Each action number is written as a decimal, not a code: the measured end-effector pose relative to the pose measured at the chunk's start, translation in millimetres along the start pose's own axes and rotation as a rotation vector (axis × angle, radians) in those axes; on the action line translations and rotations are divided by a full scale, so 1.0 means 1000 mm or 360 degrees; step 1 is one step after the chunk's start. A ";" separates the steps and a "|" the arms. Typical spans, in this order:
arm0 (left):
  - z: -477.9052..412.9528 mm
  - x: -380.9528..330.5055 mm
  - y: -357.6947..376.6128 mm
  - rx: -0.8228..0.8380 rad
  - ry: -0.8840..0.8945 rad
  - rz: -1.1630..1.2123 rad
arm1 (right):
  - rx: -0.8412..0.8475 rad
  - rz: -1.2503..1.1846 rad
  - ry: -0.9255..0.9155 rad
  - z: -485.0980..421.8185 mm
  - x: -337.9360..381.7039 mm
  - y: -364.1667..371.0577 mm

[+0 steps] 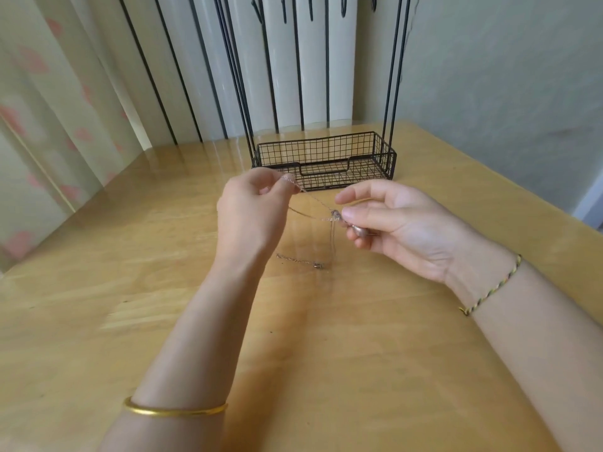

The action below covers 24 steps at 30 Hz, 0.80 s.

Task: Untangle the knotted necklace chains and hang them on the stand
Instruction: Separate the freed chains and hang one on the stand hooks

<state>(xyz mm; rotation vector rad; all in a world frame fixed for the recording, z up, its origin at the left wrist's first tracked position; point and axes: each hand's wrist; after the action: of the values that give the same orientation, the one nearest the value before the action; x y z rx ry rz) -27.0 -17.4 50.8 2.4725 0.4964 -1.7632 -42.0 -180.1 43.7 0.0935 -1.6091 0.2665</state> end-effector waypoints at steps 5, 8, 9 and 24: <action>-0.009 0.006 -0.014 -0.0206 0.0070 -0.0025 | -0.0279 0.1201 -0.0147 -0.003 -0.009 0.000; -0.011 0.000 -0.022 -0.0365 0.0042 0.0124 | -0.0387 0.1355 -0.0082 -0.007 -0.017 -0.004; -0.012 -0.003 -0.025 -0.0407 0.0004 0.0194 | -0.0393 0.1270 -0.0057 -0.008 -0.017 -0.005; -0.015 -0.003 -0.037 -0.0218 -0.0603 0.0775 | -0.0399 -0.0111 0.0014 -0.007 -0.006 -0.005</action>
<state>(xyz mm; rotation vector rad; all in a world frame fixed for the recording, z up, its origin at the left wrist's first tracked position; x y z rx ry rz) -24.9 20.1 63.5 1.8849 -0.0177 -1.8373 -33.5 -183.8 38.2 -0.0442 -1.6147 0.0102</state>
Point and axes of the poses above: each hand's wrist, its own z-axis away from the middle knuckle, its own y-axis out of the palm, x = y × z, and after that the axes turned 13 degrees about z, right-handed
